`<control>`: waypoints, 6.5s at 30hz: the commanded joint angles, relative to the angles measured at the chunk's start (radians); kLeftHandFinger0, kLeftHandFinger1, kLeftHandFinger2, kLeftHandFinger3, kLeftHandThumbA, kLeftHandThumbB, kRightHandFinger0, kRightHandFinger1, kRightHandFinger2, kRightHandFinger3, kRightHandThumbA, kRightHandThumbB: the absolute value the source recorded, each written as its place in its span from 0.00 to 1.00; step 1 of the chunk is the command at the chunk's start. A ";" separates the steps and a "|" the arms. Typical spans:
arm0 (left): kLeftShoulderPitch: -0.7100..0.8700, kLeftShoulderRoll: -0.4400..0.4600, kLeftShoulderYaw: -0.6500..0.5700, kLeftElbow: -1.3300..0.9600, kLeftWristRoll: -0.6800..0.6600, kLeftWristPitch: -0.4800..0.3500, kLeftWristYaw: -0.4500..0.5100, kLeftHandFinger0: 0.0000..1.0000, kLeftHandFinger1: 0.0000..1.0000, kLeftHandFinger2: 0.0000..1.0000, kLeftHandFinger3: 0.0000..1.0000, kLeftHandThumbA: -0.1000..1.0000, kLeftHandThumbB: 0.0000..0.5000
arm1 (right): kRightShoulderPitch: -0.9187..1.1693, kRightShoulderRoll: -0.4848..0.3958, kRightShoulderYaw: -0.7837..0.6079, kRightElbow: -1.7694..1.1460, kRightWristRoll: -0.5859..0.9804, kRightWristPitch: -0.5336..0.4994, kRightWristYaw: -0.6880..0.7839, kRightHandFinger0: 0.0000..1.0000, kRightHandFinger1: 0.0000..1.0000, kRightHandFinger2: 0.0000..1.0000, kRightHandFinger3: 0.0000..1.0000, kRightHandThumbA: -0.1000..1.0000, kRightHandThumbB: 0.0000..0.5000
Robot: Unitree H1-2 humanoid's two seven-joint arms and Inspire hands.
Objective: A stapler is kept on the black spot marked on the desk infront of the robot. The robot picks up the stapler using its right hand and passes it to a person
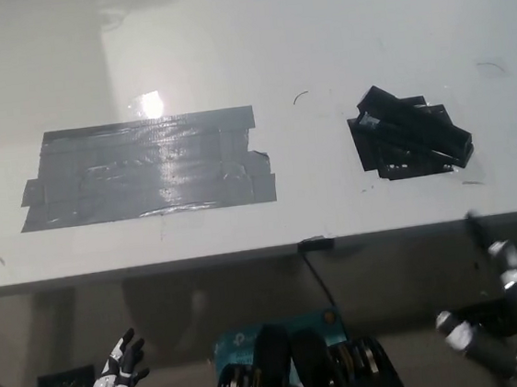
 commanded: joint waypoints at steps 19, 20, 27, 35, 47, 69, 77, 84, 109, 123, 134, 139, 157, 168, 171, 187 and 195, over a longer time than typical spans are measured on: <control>0.000 0.001 0.008 -0.018 -0.010 -0.045 -0.005 0.94 1.00 1.00 1.00 0.94 1.00 | -0.813 -0.189 -0.052 0.367 -0.098 0.518 0.252 1.00 1.00 1.00 1.00 0.96 0.46; -0.001 0.000 0.008 -0.017 -0.009 -0.045 -0.004 0.94 1.00 1.00 1.00 0.94 1.00 | -0.830 -0.188 -0.043 0.393 -0.114 0.518 0.266 1.00 1.00 1.00 1.00 0.97 0.45; -0.005 -0.002 0.010 -0.011 -0.013 -0.051 -0.005 0.93 1.00 1.00 1.00 0.93 1.00 | -0.981 -0.153 0.006 0.678 -0.206 0.518 0.344 1.00 1.00 1.00 1.00 1.00 0.63; -0.009 0.002 0.006 -0.017 0.007 -0.049 0.002 0.92 1.00 1.00 1.00 0.94 1.00 | -1.074 -0.146 0.048 0.862 -0.273 0.518 0.405 1.00 1.00 1.00 1.00 1.00 0.65; -0.011 0.005 0.005 -0.020 0.011 -0.040 0.000 0.92 1.00 1.00 1.00 0.94 1.00 | -1.105 -0.147 0.103 1.042 -0.309 0.518 0.365 1.00 1.00 1.00 1.00 1.00 0.60; -0.015 0.006 -0.001 -0.013 0.014 -0.045 -0.004 0.90 1.00 1.00 1.00 0.93 1.00 | -1.093 -0.130 0.173 1.154 -0.315 0.442 0.248 0.13 0.29 0.39 0.30 0.01 0.57; -0.013 0.007 0.003 -0.027 0.006 -0.032 -0.008 0.92 1.00 1.00 1.00 0.93 1.00 | -1.072 -0.120 0.182 1.217 -0.294 0.357 0.165 0.13 0.65 0.94 0.91 0.00 0.38; -0.019 0.007 0.006 -0.021 -0.002 -0.036 -0.010 0.92 1.00 1.00 1.00 0.92 1.00 | -1.072 -0.130 0.183 1.264 -0.283 0.335 0.151 0.30 0.83 1.00 0.92 0.00 0.38; -0.020 0.004 0.007 -0.024 -0.018 -0.023 -0.021 0.89 1.00 1.00 1.00 0.90 1.00 | -1.129 -0.096 -0.399 1.162 0.383 0.518 0.333 0.00 0.26 0.71 1.00 0.00 0.29; -0.025 0.011 0.002 -0.022 -0.003 -0.018 -0.023 0.87 1.00 1.00 1.00 0.90 1.00 | -1.148 -0.111 -0.255 0.960 0.972 0.518 0.192 0.00 0.14 0.64 0.72 0.00 0.30; -0.024 0.010 0.000 -0.016 -0.004 -0.025 -0.025 0.87 1.00 1.00 1.00 0.90 1.00 | -1.253 -0.099 -0.137 0.942 1.081 0.518 0.158 0.00 0.21 0.70 1.00 0.00 0.22; -0.022 0.010 0.001 -0.023 -0.010 -0.021 -0.028 0.86 1.00 1.00 1.00 0.89 1.00 | -1.352 -0.048 -0.130 1.026 0.950 0.518 0.142 0.00 0.10 0.59 1.00 0.00 0.26; -0.033 0.012 -0.006 -0.032 0.005 0.009 -0.031 0.86 1.00 1.00 1.00 0.84 1.00 | -1.601 0.074 0.012 1.497 0.353 0.292 -0.005 0.00 0.28 0.78 0.49 0.00 0.27; -0.035 0.017 -0.014 -0.028 0.016 -0.012 -0.034 0.86 1.00 1.00 1.00 0.83 0.99 | -1.595 0.094 0.233 1.719 0.171 0.107 -0.091 0.15 0.58 0.85 0.80 0.00 0.26; -0.032 0.015 -0.011 -0.033 0.013 -0.007 -0.033 0.86 1.00 1.00 1.00 0.81 0.99 | -1.582 0.094 0.307 1.743 0.104 0.102 -0.104 0.82 0.92 0.88 0.74 0.00 0.34; -0.013 0.009 -0.017 -0.027 0.023 -0.013 -0.028 0.78 0.97 0.99 1.00 0.83 1.00 | -1.552 0.026 0.392 1.694 0.038 0.006 0.049 1.00 1.00 1.00 1.00 0.91 1.00; 0.002 0.002 -0.006 -0.041 -0.003 0.000 -0.031 0.82 1.00 1.00 1.00 0.82 1.00 | -1.547 -0.059 0.327 1.427 0.016 0.056 0.025 1.00 1.00 1.00 1.00 0.97 0.84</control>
